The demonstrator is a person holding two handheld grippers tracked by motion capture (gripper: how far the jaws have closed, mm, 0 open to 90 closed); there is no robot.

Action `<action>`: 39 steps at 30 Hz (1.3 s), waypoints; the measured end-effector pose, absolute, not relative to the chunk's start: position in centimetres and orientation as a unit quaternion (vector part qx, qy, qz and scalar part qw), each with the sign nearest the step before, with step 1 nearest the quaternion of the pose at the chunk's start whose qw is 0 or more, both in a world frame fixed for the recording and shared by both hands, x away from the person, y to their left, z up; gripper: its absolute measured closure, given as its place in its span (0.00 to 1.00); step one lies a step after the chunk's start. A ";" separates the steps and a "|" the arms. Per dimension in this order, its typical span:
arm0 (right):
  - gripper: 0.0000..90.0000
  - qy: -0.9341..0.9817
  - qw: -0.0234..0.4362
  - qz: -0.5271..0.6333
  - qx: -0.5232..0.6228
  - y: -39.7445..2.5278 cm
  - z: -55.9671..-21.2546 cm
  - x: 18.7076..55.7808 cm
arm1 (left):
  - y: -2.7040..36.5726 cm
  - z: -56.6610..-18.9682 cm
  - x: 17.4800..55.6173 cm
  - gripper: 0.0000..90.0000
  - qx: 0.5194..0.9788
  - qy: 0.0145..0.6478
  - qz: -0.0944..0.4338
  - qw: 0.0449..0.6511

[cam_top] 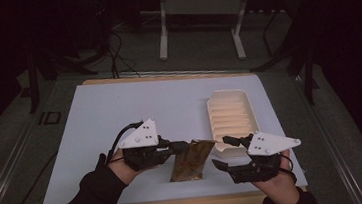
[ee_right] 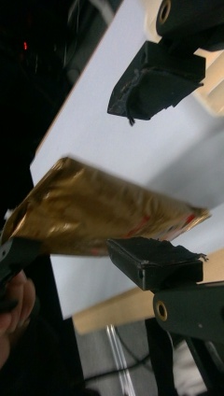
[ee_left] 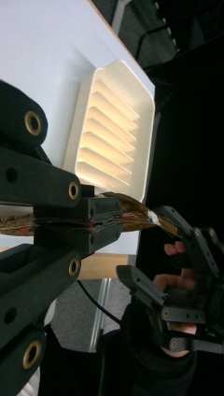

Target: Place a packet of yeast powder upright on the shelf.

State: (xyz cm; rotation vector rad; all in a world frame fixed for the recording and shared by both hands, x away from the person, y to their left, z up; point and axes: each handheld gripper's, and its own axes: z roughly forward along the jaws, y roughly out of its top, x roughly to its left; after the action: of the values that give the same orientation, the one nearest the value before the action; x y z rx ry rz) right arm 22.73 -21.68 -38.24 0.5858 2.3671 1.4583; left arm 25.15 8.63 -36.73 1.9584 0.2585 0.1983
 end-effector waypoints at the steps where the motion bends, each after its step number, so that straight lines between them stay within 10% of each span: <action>1: 0.33 0.825 0.142 0.509 0.199 -21.5 -38.1 22.9 | 8.5 -36.7 25.1 0.99 0.825 0.108 0.085 0.548; 6: 0.36 0.835 0.115 0.509 0.174 -20.5 -37.9 23.6 | 8.1 -36.8 25.0 0.99 0.819 0.104 0.084 0.558; 23: 0.90 0.841 0.092 0.511 0.154 -20.7 -37.1 25.3 | 7.7 -36.8 25.1 0.99 0.807 0.122 0.085 0.571; 35: 0.95 0.858 0.093 0.491 0.124 -20.3 -36.3 25.7 | 8.2 -36.9 25.4 0.94 0.802 0.130 0.078 0.577; 39: 0.96 0.856 0.098 0.491 0.124 -20.5 -36.0 25.9 | 8.7 -36.9 25.7 0.71 0.796 0.143 0.085 0.582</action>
State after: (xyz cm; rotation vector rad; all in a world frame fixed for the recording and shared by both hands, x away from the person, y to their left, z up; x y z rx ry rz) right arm 25.89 -20.50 -35.97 0.3683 2.5348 1.4545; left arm 25.73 8.70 -36.90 1.8581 0.3331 0.1979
